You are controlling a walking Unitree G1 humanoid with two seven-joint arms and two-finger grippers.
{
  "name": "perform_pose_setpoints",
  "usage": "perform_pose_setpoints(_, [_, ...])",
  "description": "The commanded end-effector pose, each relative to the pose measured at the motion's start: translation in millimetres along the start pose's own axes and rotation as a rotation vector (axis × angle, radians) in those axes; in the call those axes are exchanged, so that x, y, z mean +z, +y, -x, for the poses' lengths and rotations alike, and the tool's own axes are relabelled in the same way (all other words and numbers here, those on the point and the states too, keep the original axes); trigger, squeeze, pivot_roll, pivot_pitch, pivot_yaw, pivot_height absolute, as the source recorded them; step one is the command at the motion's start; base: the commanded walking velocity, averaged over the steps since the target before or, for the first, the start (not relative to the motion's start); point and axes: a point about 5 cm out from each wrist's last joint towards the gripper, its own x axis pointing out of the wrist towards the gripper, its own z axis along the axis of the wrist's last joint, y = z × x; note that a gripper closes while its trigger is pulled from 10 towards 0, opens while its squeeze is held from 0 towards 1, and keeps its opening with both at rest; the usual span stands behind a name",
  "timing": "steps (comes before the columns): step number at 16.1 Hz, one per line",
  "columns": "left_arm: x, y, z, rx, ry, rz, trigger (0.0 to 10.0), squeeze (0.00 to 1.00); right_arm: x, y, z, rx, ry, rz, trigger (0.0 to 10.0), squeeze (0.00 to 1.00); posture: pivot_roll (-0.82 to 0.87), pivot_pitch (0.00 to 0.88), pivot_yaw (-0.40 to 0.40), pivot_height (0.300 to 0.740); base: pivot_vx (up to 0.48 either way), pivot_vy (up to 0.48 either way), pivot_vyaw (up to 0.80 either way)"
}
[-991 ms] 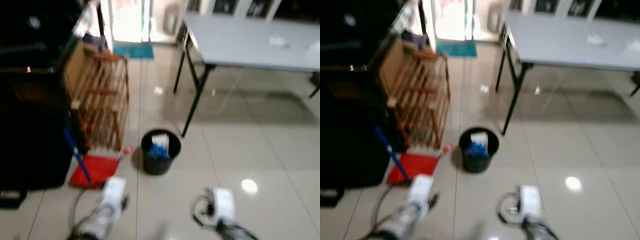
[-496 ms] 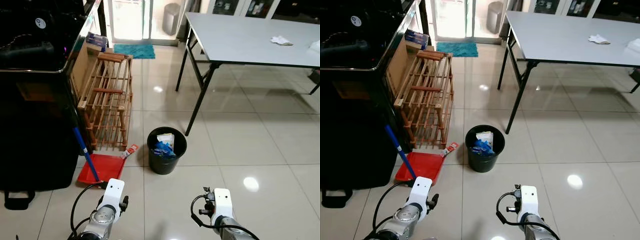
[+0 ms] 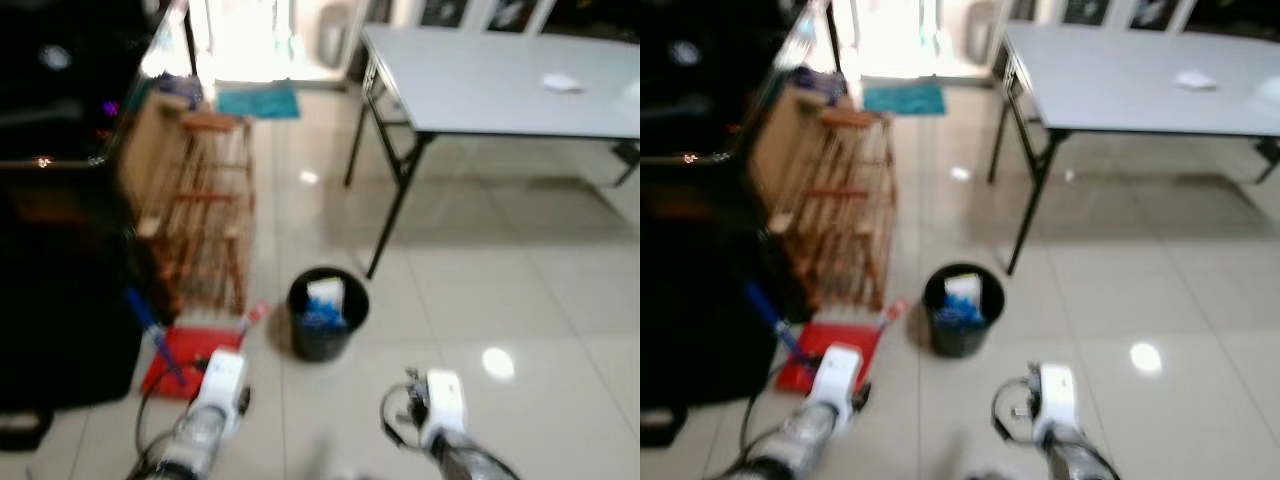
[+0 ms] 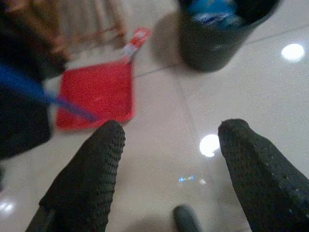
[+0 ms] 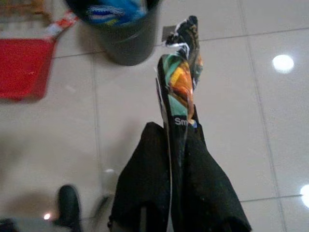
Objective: Picking trash to rubbish bin
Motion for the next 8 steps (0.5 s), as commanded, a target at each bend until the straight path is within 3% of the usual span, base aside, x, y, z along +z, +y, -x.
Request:
perform_pose_setpoints(1, [-7.7,5.1,1.7,0.011,0.027,-0.014,10.0,0.0,4.3,2.8,-1.3,0.006,-0.011,-0.014,10.0,0.0,0.0,0.055,-0.079,0.74,0.431,0.0,0.0])
perform_pose_setpoints(5, [-7.4,5.0,1.6,0.009,0.027,-0.019,10.0,0.0,6.3,4.8,-1.8,0.023,-0.02,-0.031,10.0,0.0,0.0,0.052,-0.078,0.74,0.329,0.0,-0.62])
perform_pose_setpoints(8, [-6.9,4.6,1.5,0.009,0.028,-0.019,10.0,0.0,8.3,4.9,-1.9,0.025,-0.034,-0.033,10.0,0.0,0.0,0.053,-0.079,0.74,0.264,0.0,0.0])
